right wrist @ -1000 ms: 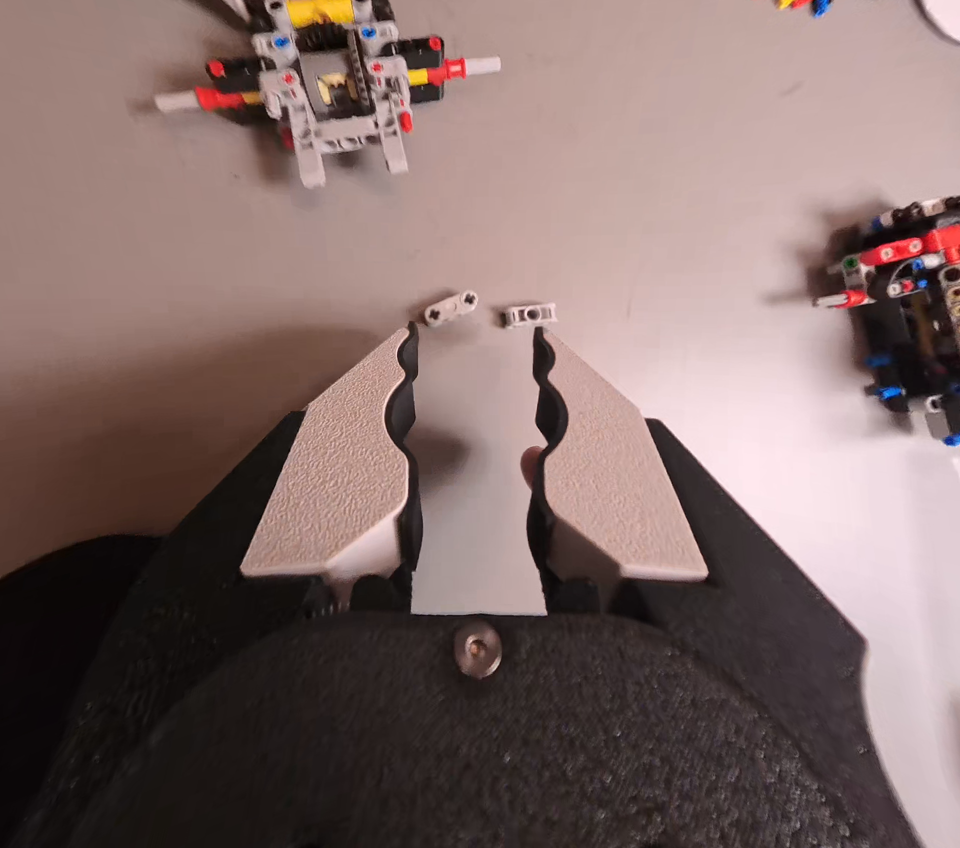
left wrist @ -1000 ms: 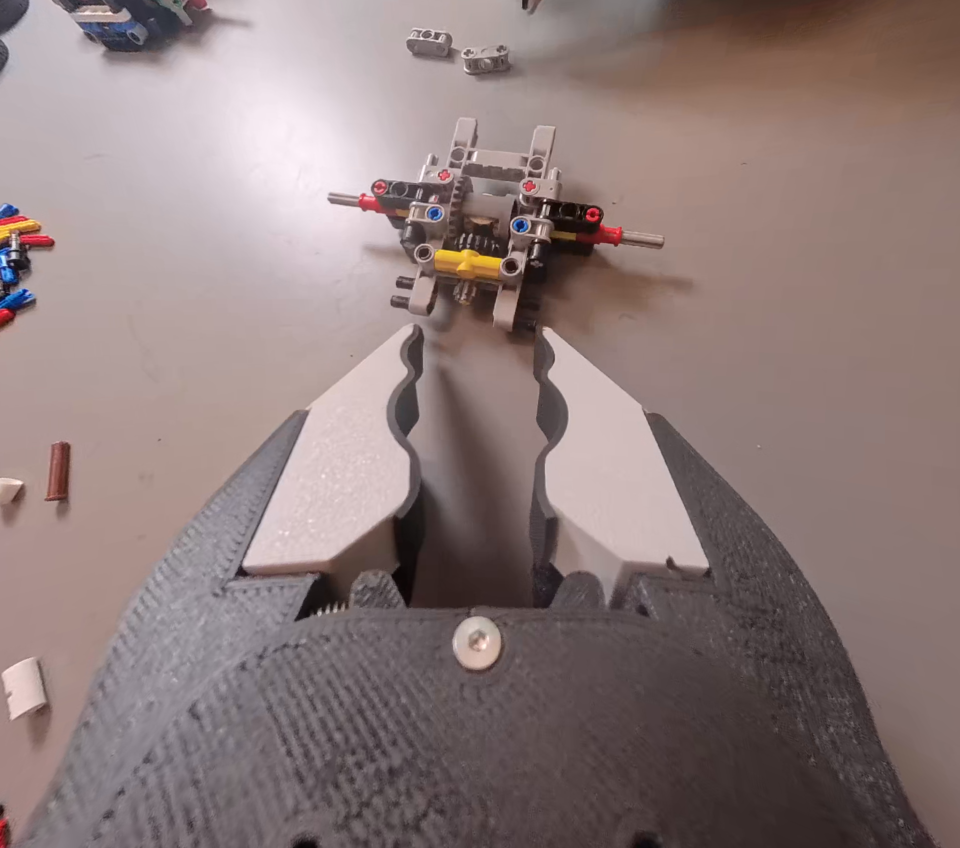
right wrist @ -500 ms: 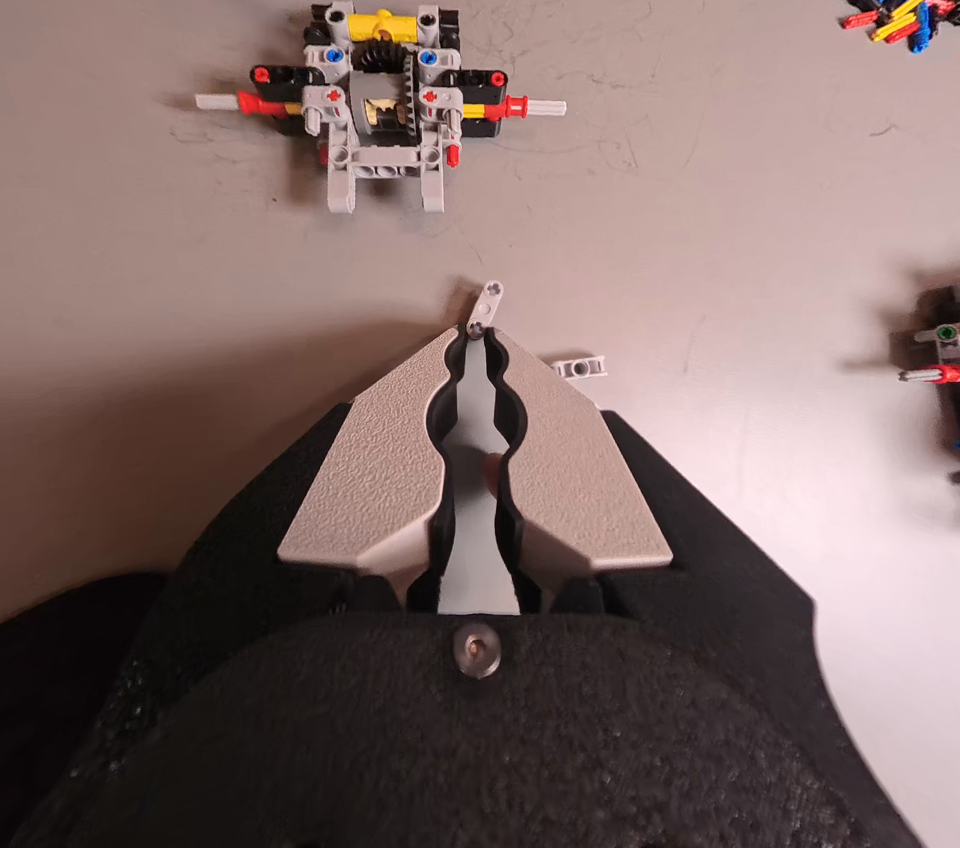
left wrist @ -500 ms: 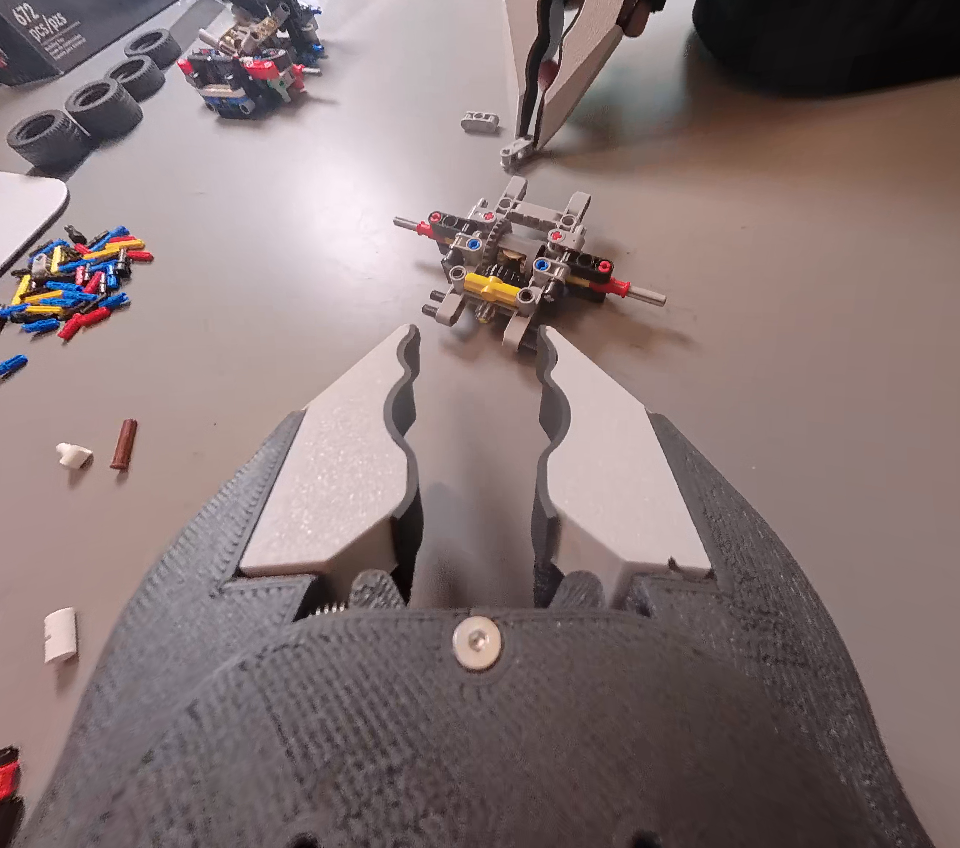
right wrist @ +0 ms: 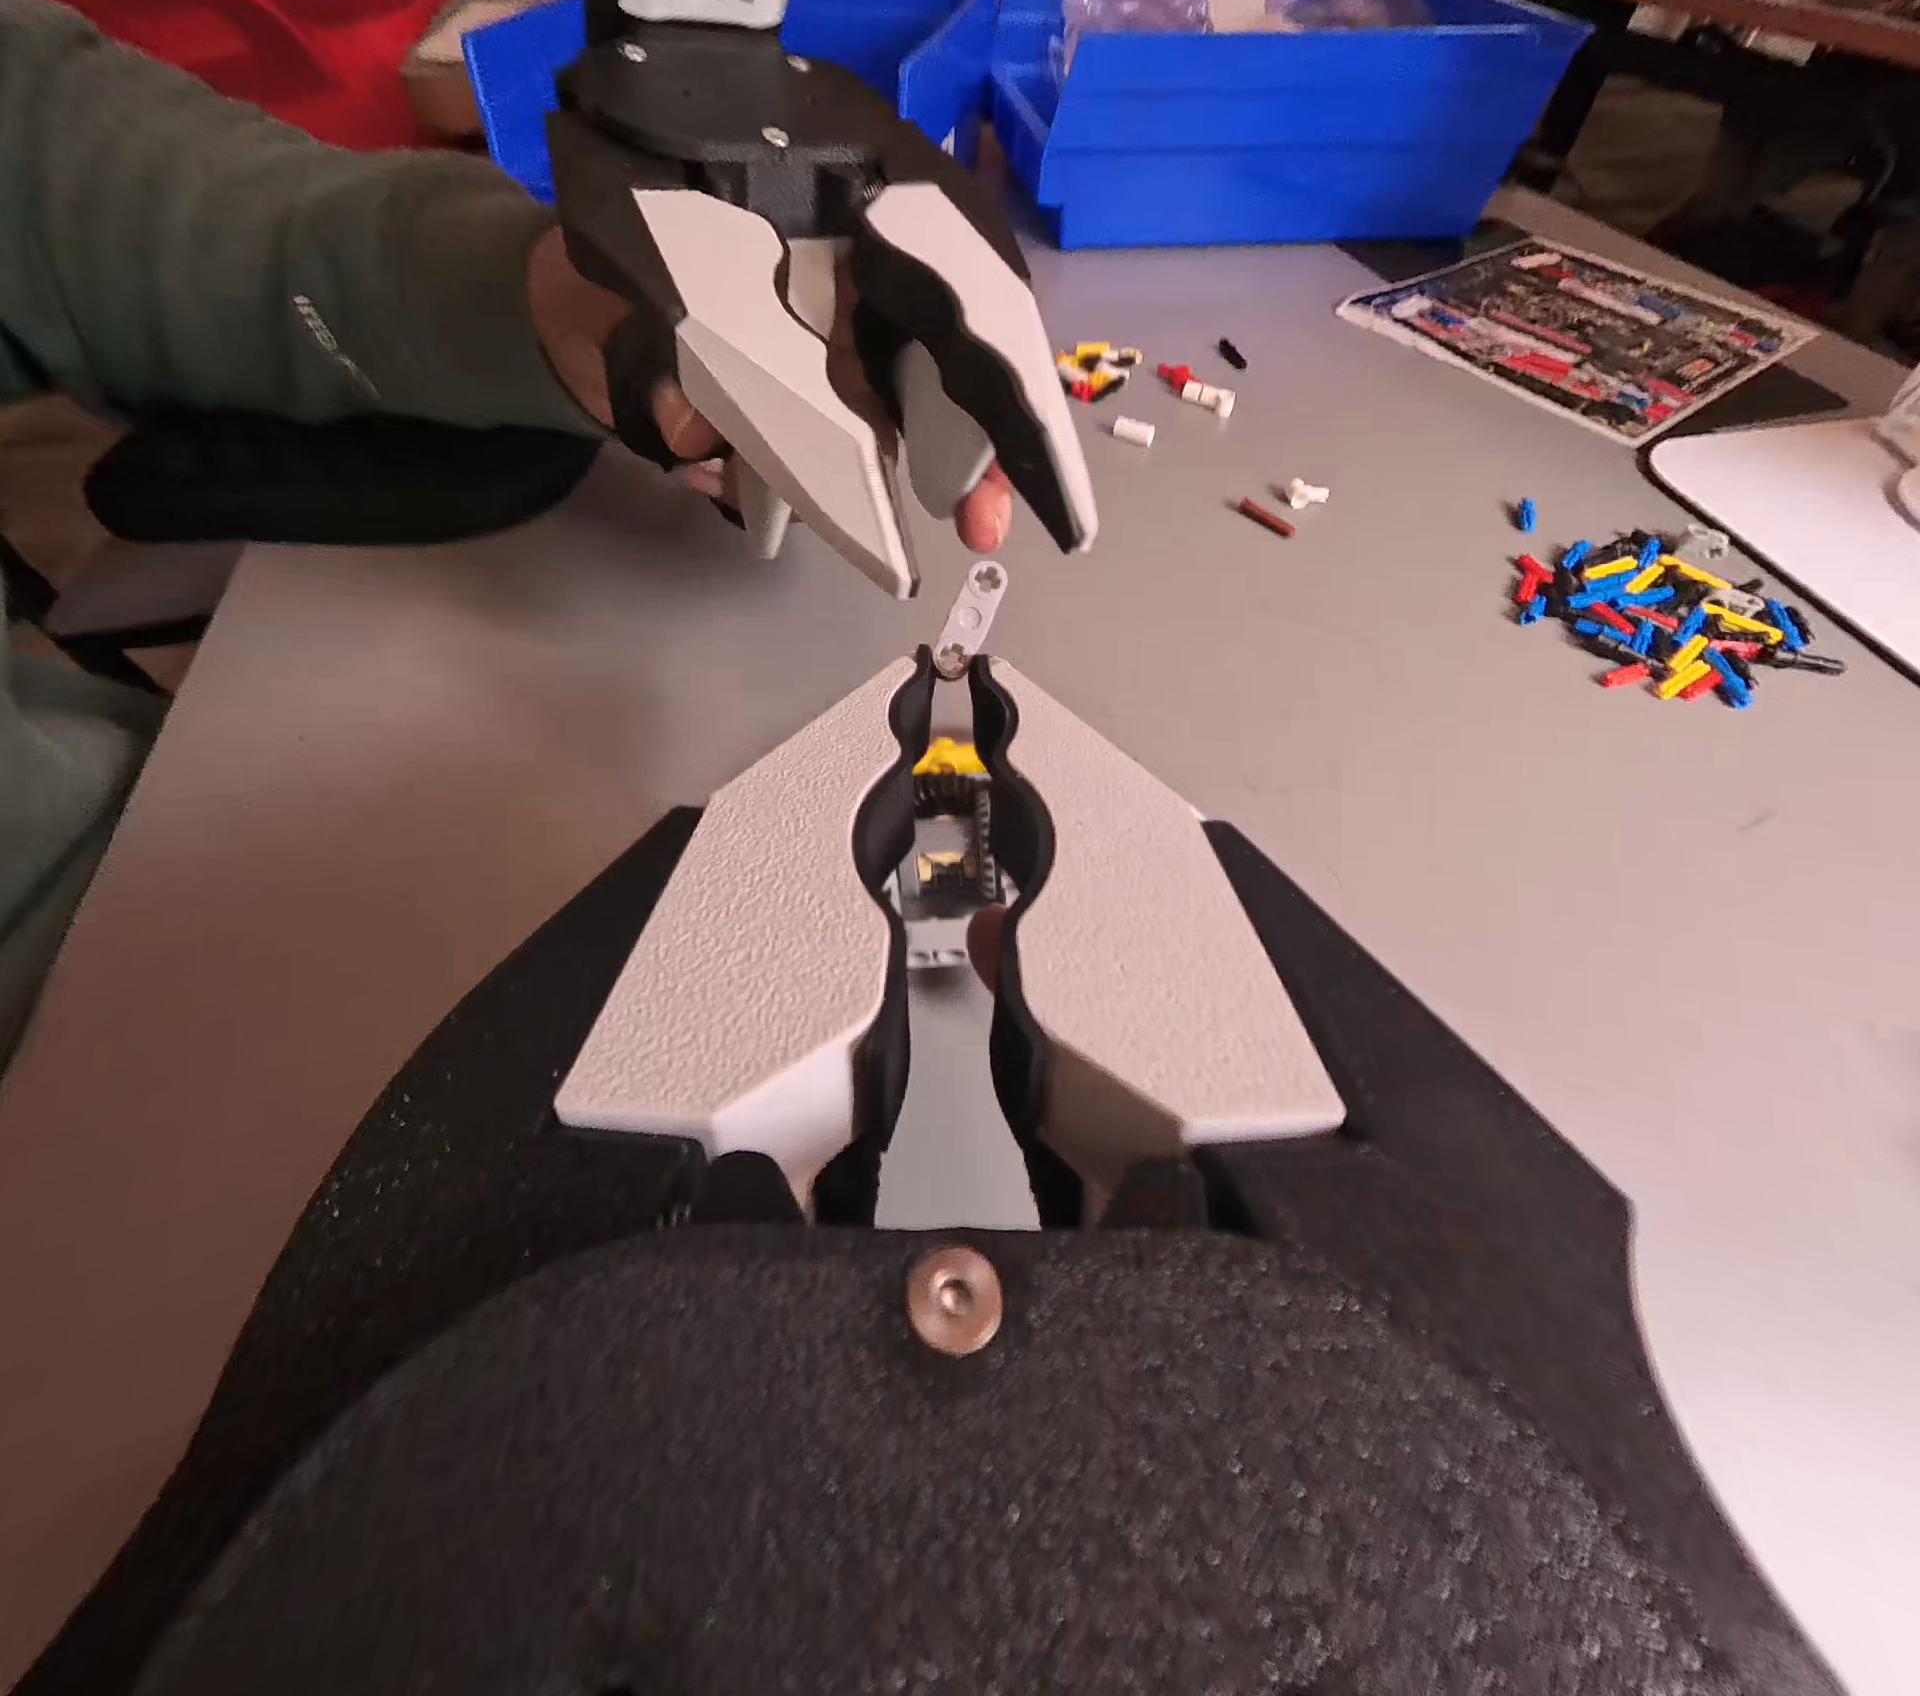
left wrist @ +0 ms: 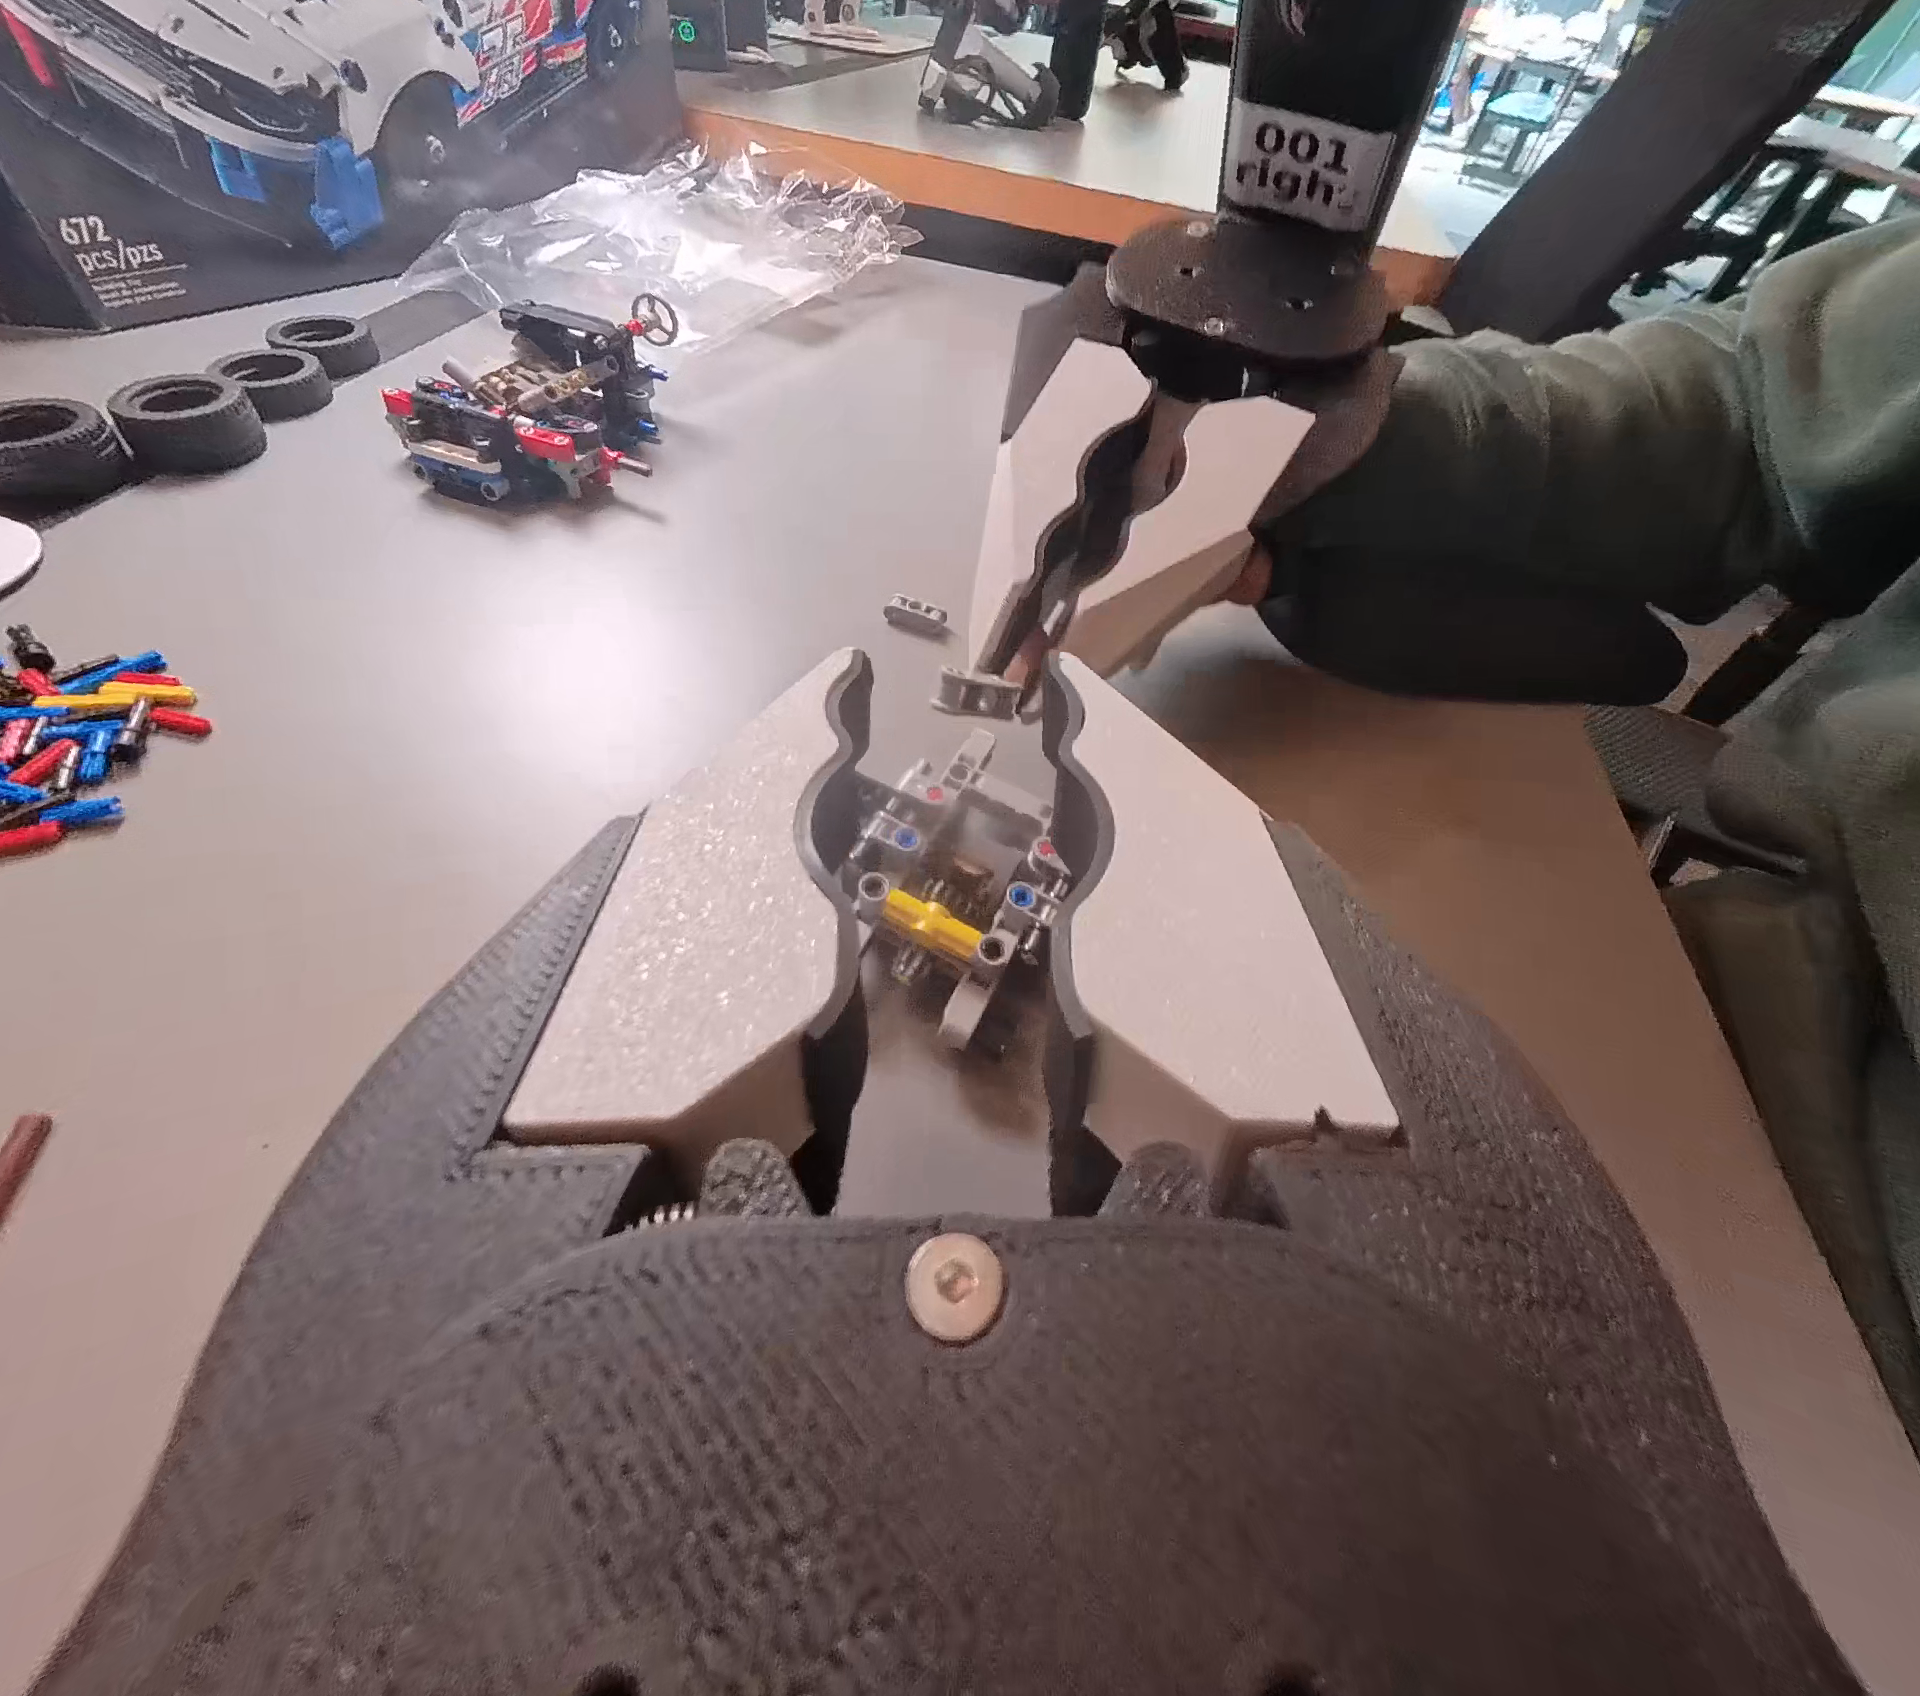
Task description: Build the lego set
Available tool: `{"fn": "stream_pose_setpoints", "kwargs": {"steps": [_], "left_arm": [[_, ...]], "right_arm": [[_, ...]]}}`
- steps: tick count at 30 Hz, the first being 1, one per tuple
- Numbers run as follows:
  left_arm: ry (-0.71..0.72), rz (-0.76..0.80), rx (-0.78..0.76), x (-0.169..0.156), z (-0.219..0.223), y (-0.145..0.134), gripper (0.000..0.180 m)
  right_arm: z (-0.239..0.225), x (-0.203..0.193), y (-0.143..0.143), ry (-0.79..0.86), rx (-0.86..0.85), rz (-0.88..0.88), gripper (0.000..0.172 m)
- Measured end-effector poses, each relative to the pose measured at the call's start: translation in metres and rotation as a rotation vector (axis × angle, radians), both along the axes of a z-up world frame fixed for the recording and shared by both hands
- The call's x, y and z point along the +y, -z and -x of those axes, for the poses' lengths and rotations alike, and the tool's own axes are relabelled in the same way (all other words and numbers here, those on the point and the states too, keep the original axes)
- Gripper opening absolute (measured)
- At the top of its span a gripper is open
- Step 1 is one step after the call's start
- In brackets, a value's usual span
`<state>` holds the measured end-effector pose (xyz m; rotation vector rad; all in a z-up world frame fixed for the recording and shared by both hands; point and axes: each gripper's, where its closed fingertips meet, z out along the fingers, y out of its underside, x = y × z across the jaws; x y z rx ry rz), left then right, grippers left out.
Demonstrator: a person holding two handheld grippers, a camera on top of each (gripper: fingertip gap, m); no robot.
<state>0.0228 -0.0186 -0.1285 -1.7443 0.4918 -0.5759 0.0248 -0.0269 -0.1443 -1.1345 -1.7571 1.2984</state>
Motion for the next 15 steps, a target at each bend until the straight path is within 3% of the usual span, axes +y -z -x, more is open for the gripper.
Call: {"fn": "stream_pose_setpoints", "kwargs": {"steps": [4,11,15], "left_arm": [[0.035,0.001,0.027,0.007,-0.004,-0.002,0.029],[0.128,0.051,-0.169,-0.002,-0.013,0.002,0.012],[0.135,0.054,-0.161,-0.007,-0.01,0.005,0.008]], "right_arm": [[0.0,0.002,-0.009,0.016,0.08,0.025,0.005],[-0.003,-0.001,-0.007,0.002,0.117,-0.06,0.005],[-0.001,-0.003,-0.001,-0.002,0.1,-0.086,0.005]]}}
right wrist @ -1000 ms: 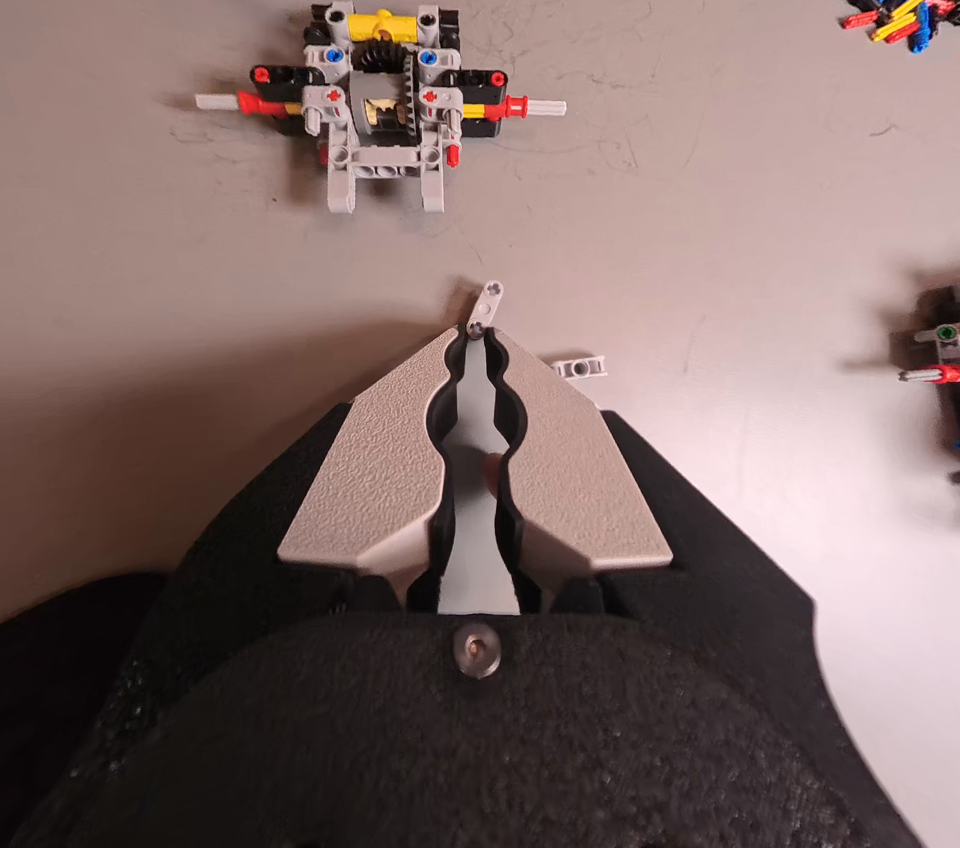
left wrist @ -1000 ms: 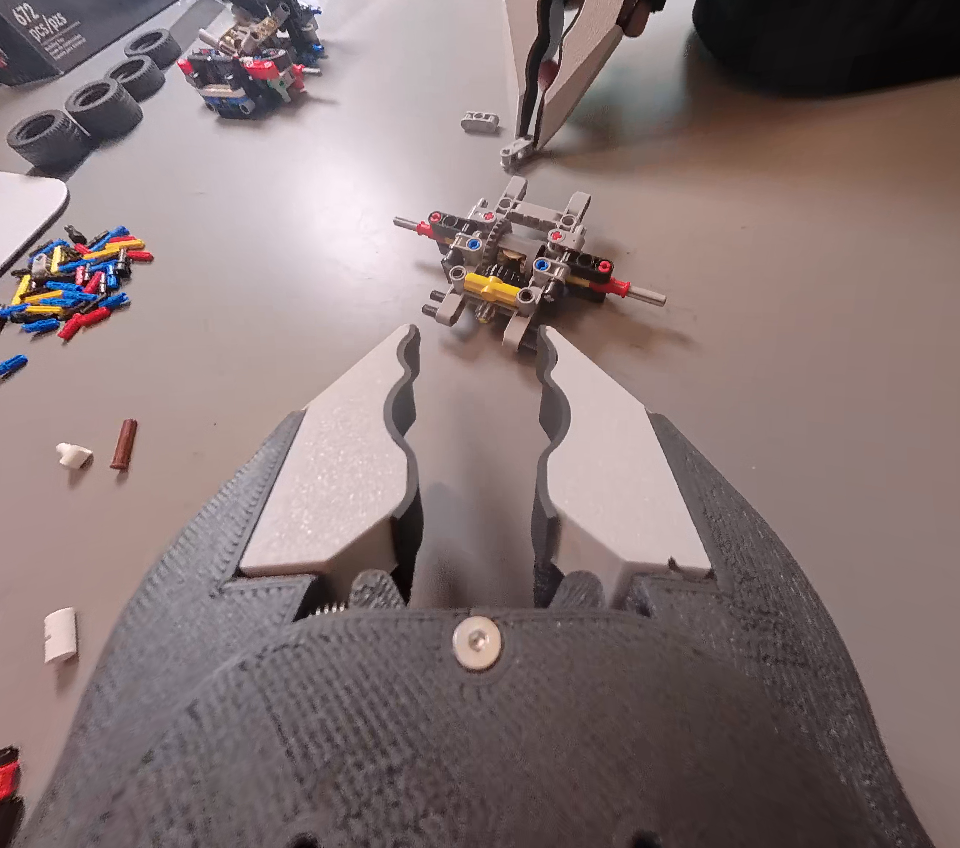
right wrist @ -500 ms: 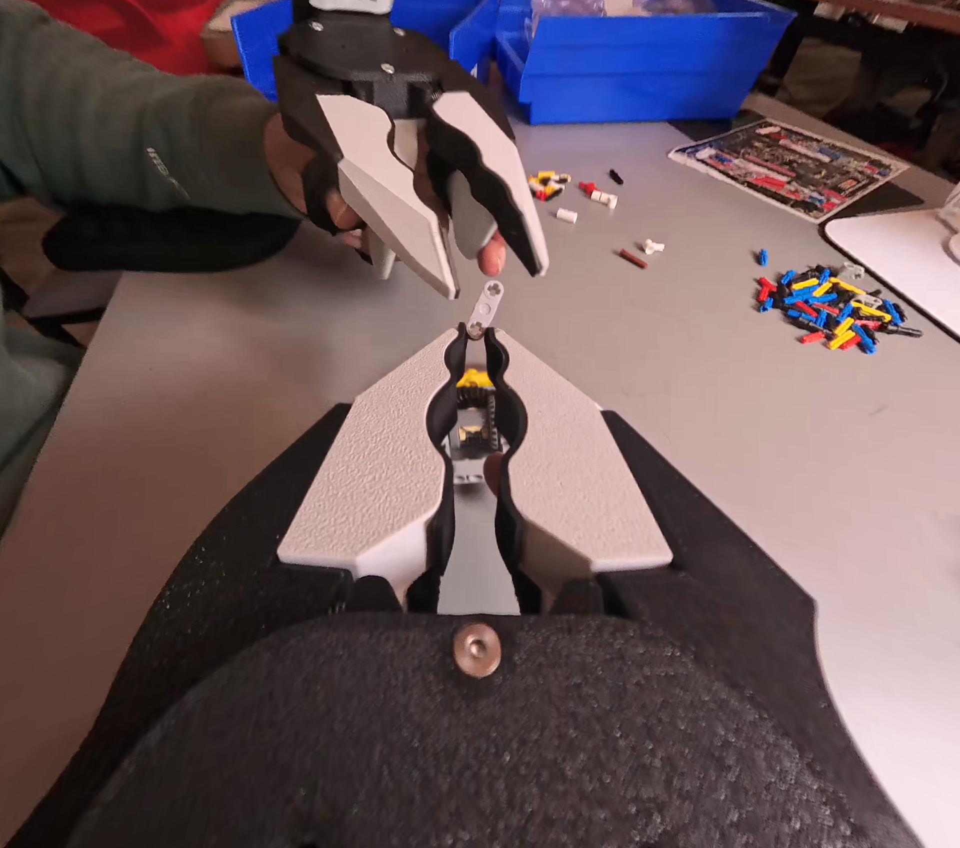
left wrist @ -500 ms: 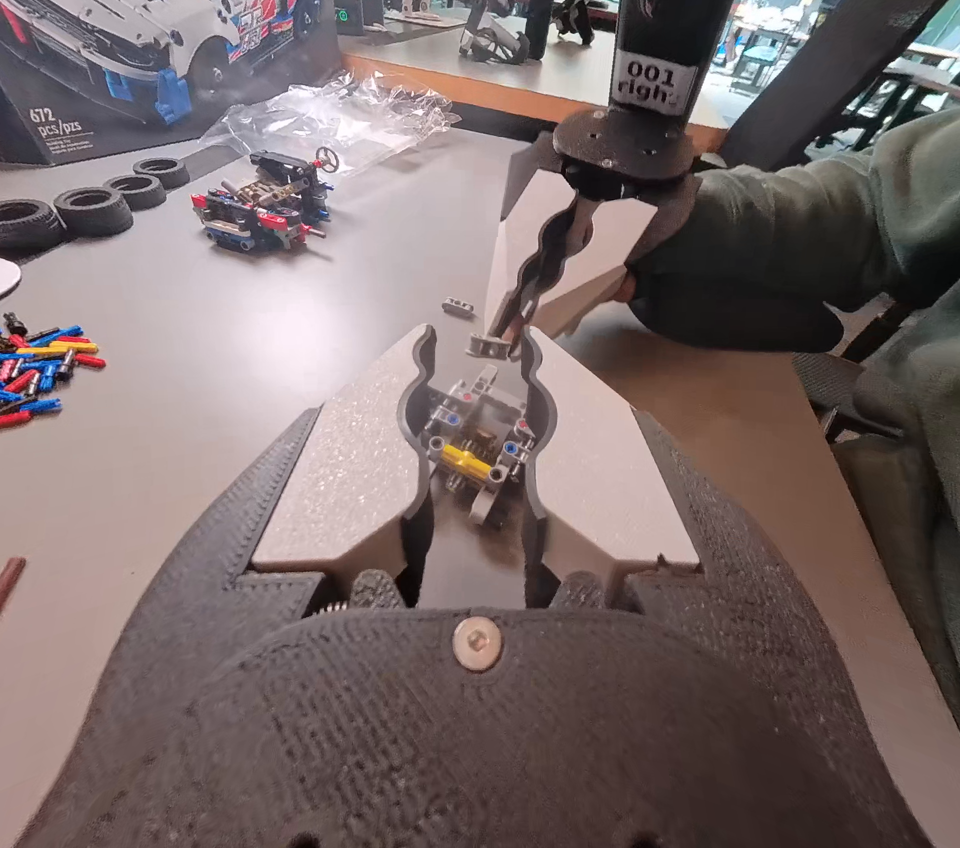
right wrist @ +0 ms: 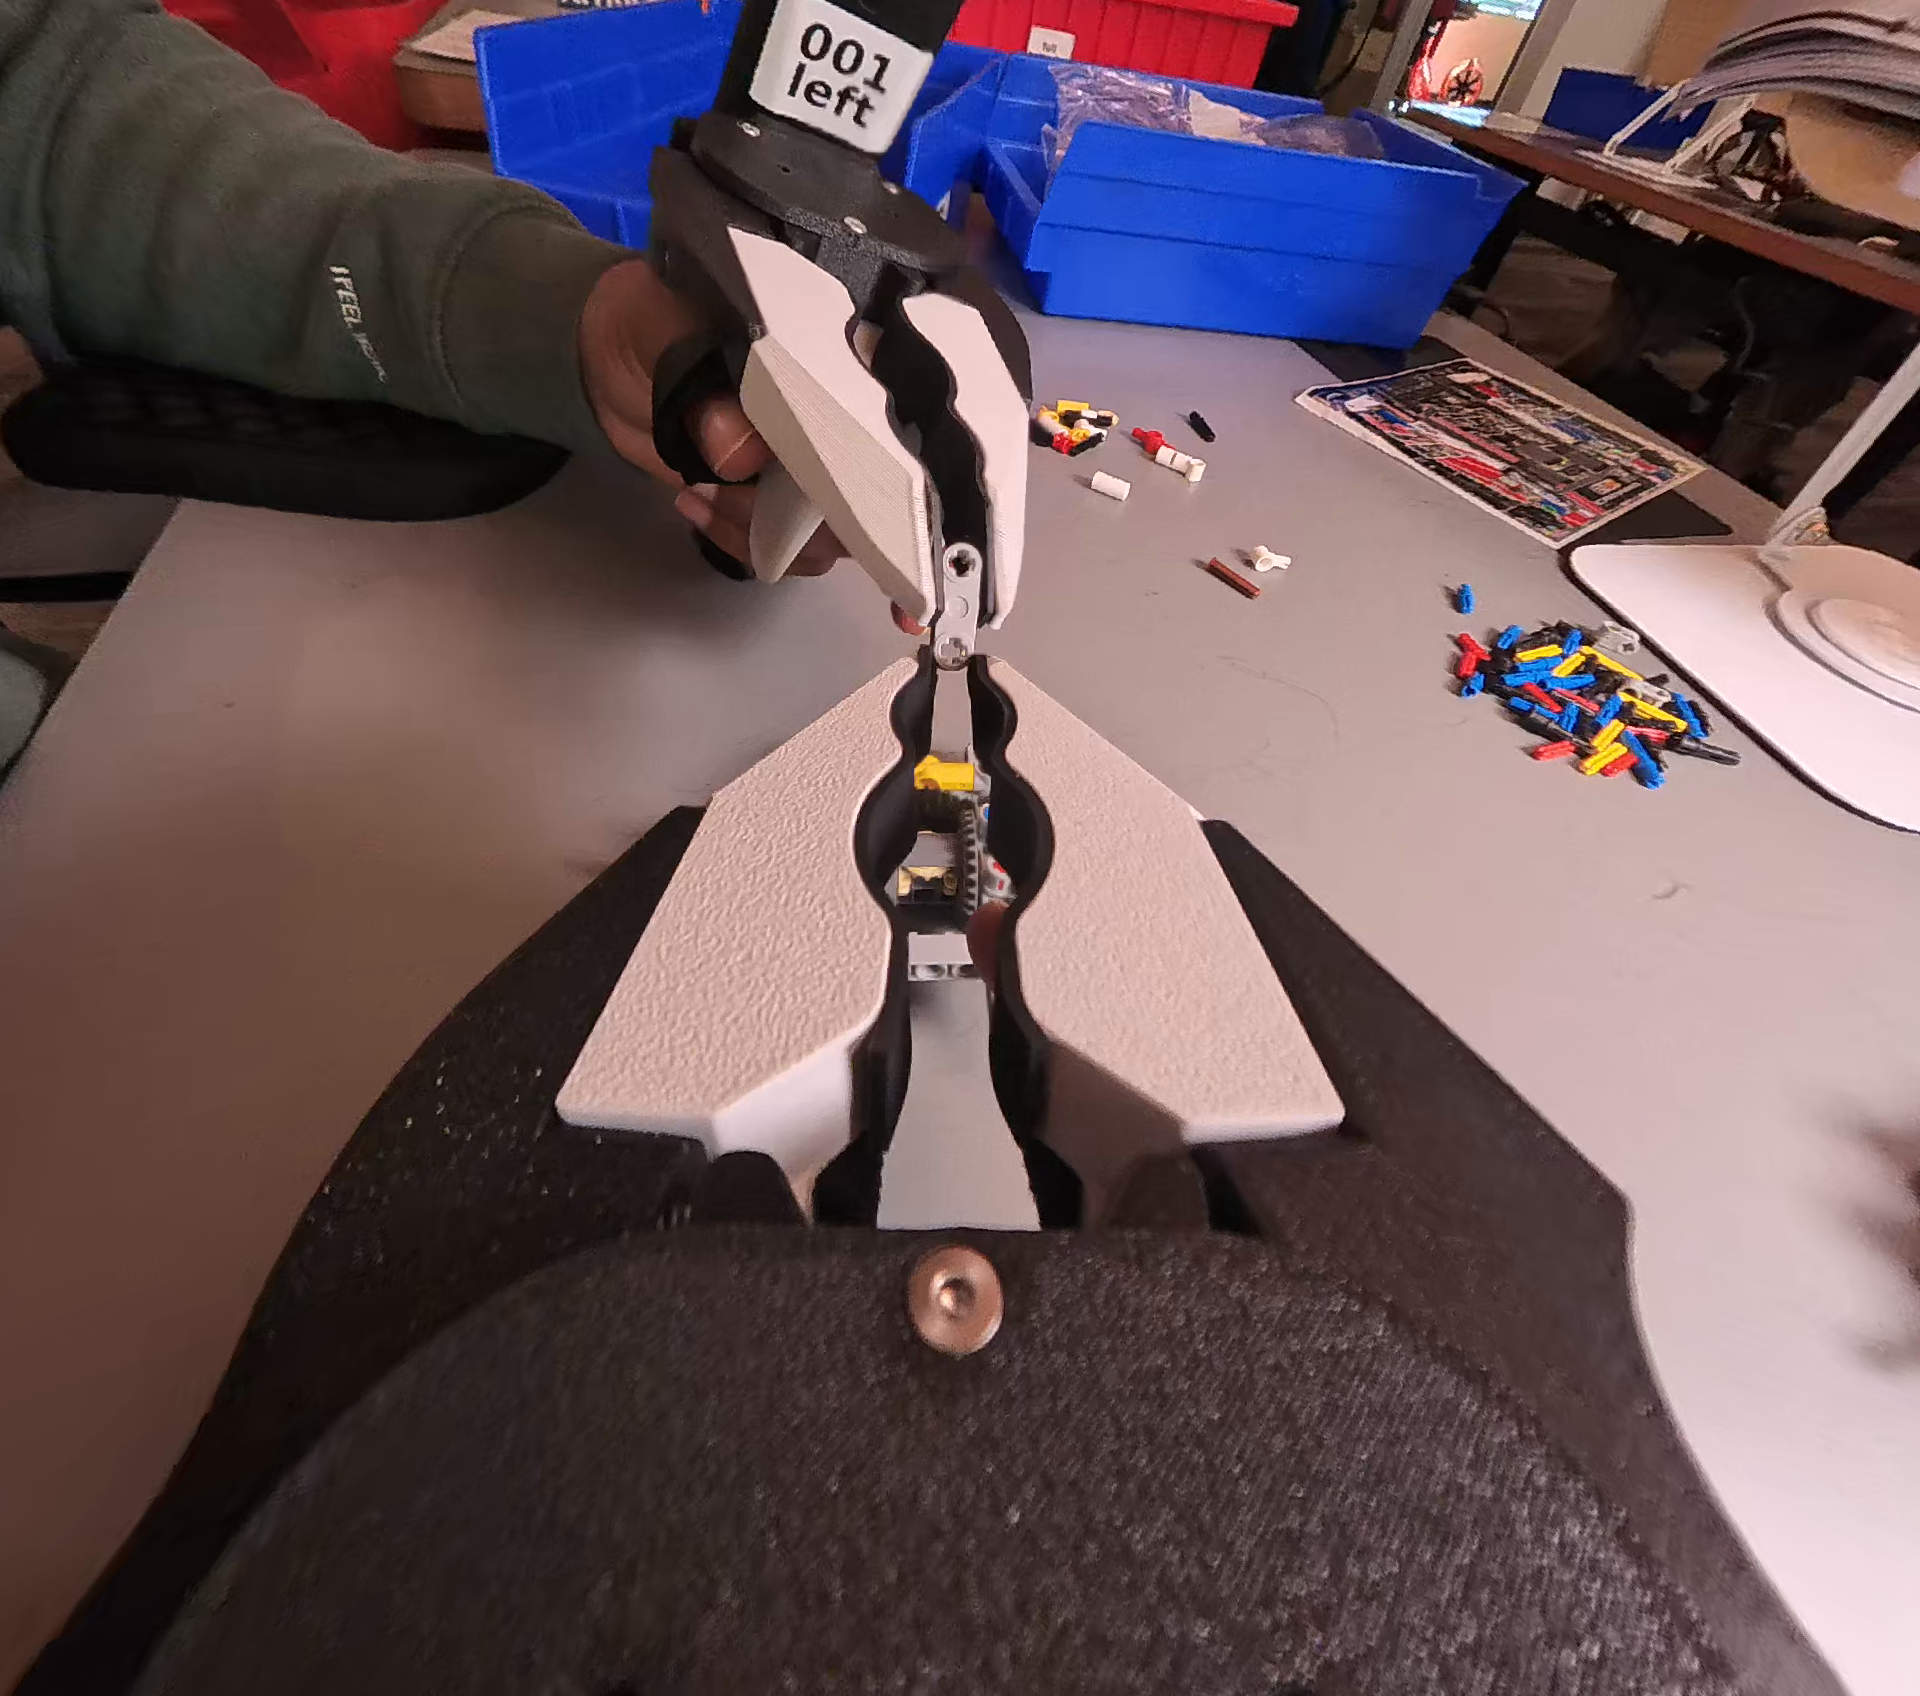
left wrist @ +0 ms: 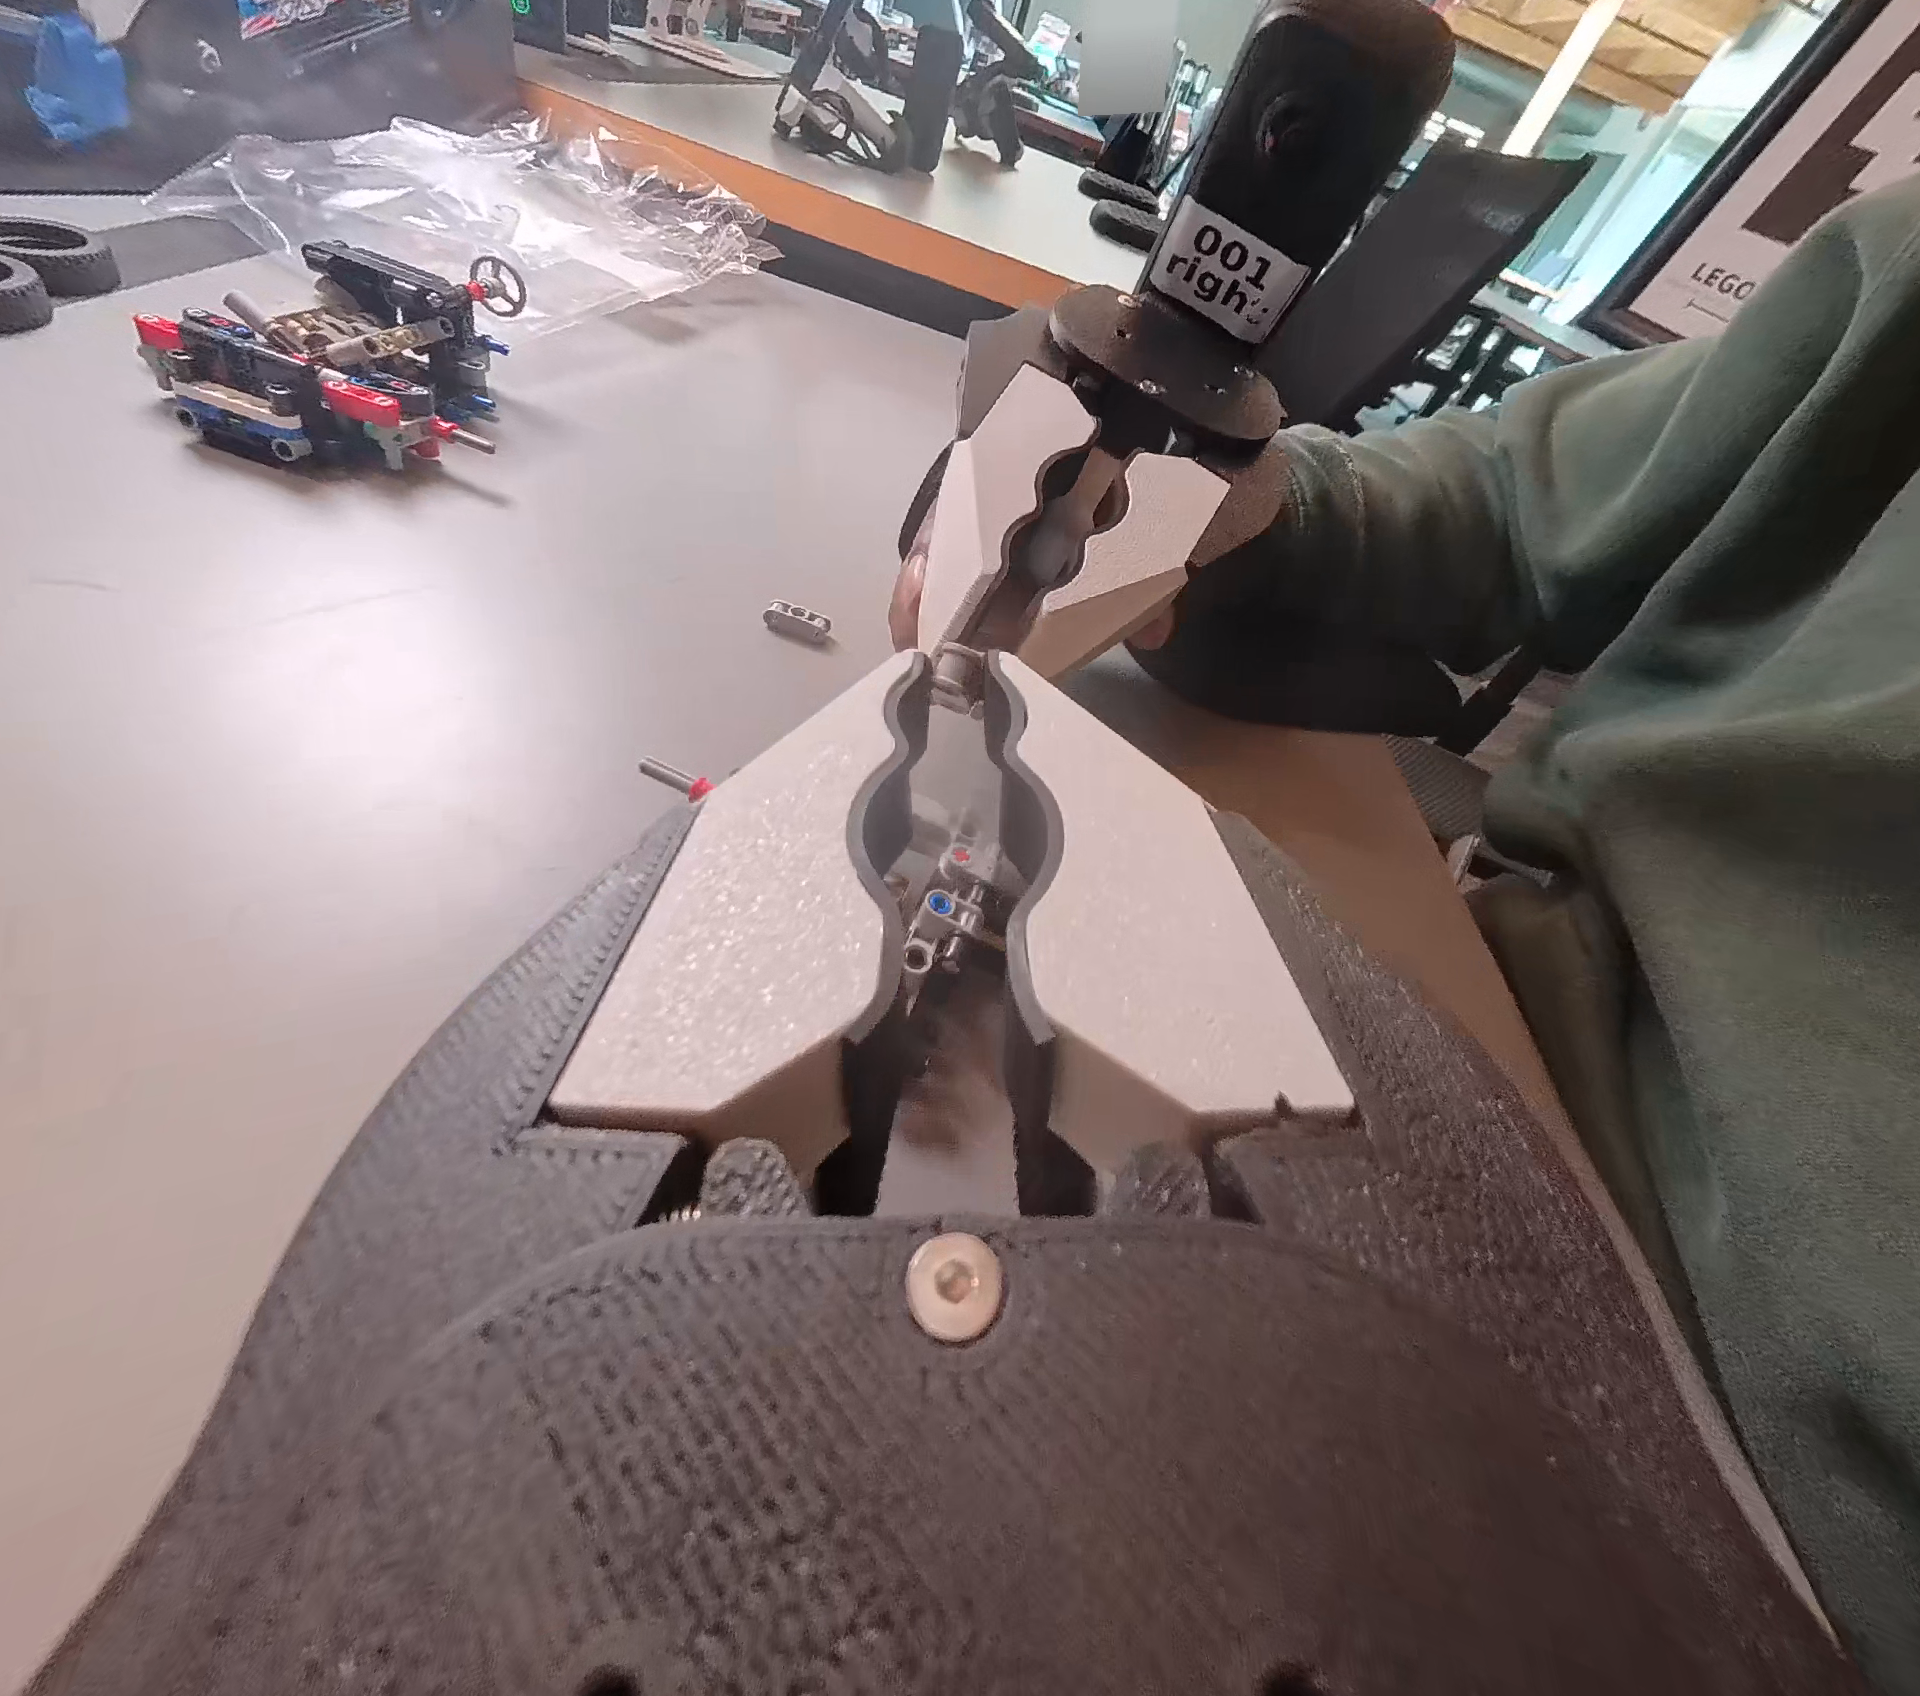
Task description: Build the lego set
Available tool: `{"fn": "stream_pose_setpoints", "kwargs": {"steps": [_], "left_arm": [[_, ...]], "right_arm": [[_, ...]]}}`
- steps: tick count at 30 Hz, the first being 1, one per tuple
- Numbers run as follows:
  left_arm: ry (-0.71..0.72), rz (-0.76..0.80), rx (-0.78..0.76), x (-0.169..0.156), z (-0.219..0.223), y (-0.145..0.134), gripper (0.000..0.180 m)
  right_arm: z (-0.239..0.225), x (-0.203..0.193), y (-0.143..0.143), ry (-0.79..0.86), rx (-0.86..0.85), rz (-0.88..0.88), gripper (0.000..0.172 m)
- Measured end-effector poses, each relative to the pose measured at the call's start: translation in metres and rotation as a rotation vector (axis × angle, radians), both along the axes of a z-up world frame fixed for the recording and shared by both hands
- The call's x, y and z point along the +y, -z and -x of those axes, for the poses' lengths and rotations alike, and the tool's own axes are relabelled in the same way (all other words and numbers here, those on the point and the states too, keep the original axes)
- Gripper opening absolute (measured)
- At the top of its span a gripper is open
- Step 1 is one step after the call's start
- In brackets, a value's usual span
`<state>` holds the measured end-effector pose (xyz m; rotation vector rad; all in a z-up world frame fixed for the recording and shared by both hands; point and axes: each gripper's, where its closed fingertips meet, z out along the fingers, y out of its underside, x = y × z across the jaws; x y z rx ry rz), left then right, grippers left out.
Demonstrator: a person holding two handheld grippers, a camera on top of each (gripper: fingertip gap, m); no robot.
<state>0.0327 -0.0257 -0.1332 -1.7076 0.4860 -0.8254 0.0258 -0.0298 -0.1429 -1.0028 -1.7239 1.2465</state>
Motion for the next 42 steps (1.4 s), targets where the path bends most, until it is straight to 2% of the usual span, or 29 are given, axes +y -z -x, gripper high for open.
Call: {"fn": "stream_pose_setpoints", "kwargs": {"steps": [9,18,32,42], "left_arm": [[-0.039,-0.084,0.189,-0.003,0.006,0.007,0.007],[0.009,-0.111,0.308,-0.01,-0.011,0.018,0.008],[0.089,-0.096,0.295,-0.022,-0.019,0.024,0.009],[0.074,-0.104,0.389,-0.019,-0.019,0.031,0.004]], "right_arm": [[-0.005,-0.001,-0.001,-0.022,-0.024,-0.018,0.013],[-0.009,-0.011,0.014,-0.045,-0.057,-0.214,0.007],[-0.025,-0.016,0.021,-0.136,-0.115,-0.209,0.006],[-0.024,-0.011,0.024,-0.112,-0.112,-0.236,0.009]]}}
